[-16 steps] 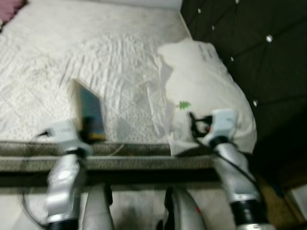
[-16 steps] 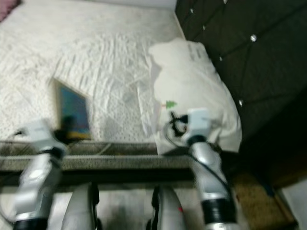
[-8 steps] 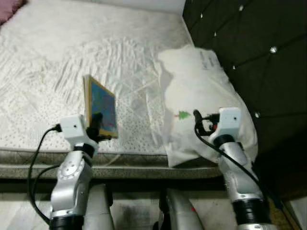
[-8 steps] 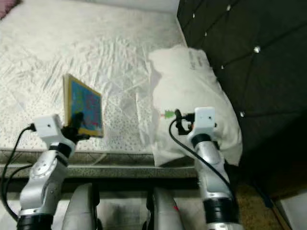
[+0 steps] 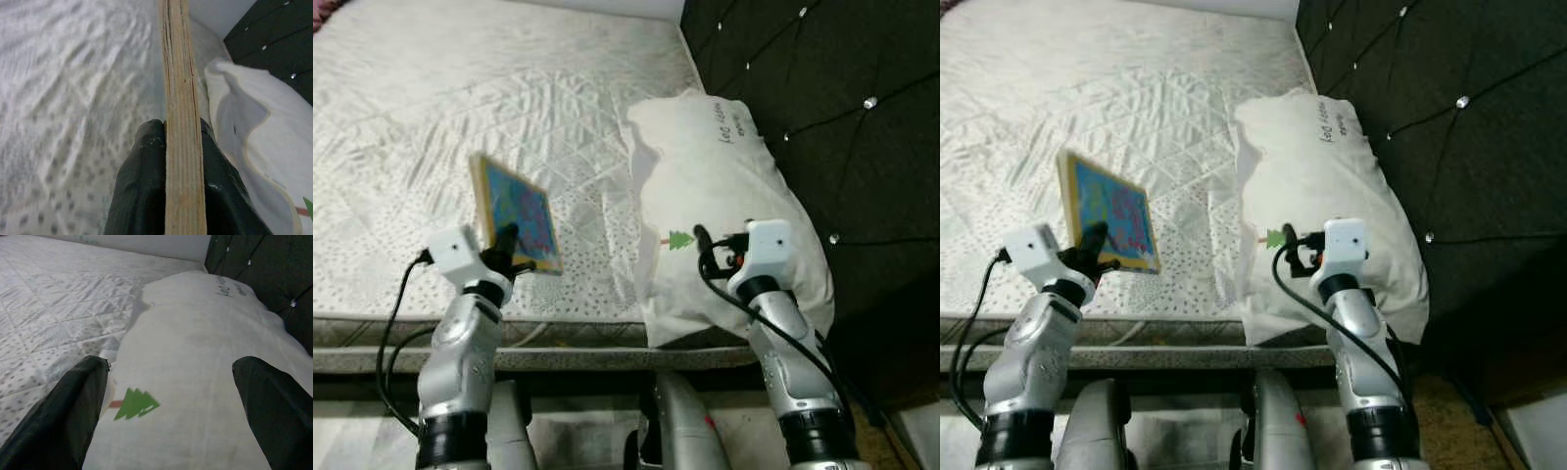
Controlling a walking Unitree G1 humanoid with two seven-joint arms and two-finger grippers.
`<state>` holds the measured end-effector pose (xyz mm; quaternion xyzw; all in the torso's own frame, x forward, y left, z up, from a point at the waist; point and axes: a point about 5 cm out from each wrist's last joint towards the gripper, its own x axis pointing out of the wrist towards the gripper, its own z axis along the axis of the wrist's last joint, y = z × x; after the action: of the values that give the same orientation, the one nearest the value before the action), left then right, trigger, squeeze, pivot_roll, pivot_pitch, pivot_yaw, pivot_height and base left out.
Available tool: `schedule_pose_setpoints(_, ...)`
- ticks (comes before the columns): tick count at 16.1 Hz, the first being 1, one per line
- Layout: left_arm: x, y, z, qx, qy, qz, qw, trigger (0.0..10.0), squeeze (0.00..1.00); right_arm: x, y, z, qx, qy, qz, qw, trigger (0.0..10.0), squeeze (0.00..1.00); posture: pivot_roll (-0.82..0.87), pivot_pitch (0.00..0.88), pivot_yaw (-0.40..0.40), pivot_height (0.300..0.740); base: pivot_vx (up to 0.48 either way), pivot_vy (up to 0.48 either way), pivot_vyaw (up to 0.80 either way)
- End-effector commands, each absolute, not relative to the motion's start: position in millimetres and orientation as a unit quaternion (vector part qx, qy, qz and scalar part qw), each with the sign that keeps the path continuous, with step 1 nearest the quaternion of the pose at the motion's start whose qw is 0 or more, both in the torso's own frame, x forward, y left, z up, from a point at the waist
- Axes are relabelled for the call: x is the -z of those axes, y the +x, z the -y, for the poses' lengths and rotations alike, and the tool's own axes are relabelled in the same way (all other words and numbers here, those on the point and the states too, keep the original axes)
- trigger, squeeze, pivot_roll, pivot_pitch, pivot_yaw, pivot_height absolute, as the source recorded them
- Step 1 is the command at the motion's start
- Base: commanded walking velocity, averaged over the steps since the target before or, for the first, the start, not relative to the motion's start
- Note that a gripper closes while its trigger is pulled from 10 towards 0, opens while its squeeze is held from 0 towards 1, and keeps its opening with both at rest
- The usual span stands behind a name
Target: Clean up the room
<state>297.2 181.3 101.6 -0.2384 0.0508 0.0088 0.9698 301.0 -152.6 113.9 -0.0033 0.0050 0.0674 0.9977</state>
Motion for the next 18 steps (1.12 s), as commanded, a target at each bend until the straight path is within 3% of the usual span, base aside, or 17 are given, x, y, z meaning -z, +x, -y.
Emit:
schedule_pose_setpoints(1,-102.3,308.5,-168.3,0.031,-0.271,-0.061,0.960,10.0,0.00,-119.6,297.9,161.4,-0.064,-0.007,0.003,0.998,10.0,0.00,-0.07,0.102,-0.130,0.575,0.000,0.000,0.00)
schedule_pose_setpoints(3,-97.7,319.9,-160.5,0.036,-0.308,-0.078,0.947,10.0,0.00,-118.5,293.8,169.1,-0.063,-0.013,-0.002,0.998,10.0,0.00,-0.08,0.108,-0.131,0.556,0.000,0.000,0.00)
schedule_pose_setpoints(8,-81.8,333.9,-157.5,0.049,-0.331,-0.113,0.936,10.0,0.00,-114.0,277.8,180.3,-0.064,-0.024,-0.018,0.998,10.0,0.00,-0.11,0.115,-0.134,0.556,0.000,0.000,0.00)
schedule_pose_setpoints(12,-67.3,337.1,-143.7,0.092,-0.345,-0.152,0.922,10.0,0.00,-111.2,266.2,170.7,-0.091,-0.024,-0.029,0.995,10.0,0.00,-0.12,0.126,-0.136,0.546,0.000,0.000,0.00)
schedule_pose_setpoints(15,-62.6,341.9,-146.9,0.073,-0.360,-0.146,0.919,10.0,0.00,-114.7,267.3,173.6,-0.083,-0.017,-0.024,0.996,10.0,0.00,-0.14,0.125,-0.130,0.516,0.000,0.000,0.00)
schedule_pose_setpoints(18,-61.9,345.8,-148.0,0.085,-0.370,-0.146,0.913,10.0,0.00,-116.1,265.1,174.5,-0.080,-0.017,-0.027,0.996,10.0,0.00,-0.16,0.128,-0.129,0.516,0.000,0.000,0.00)
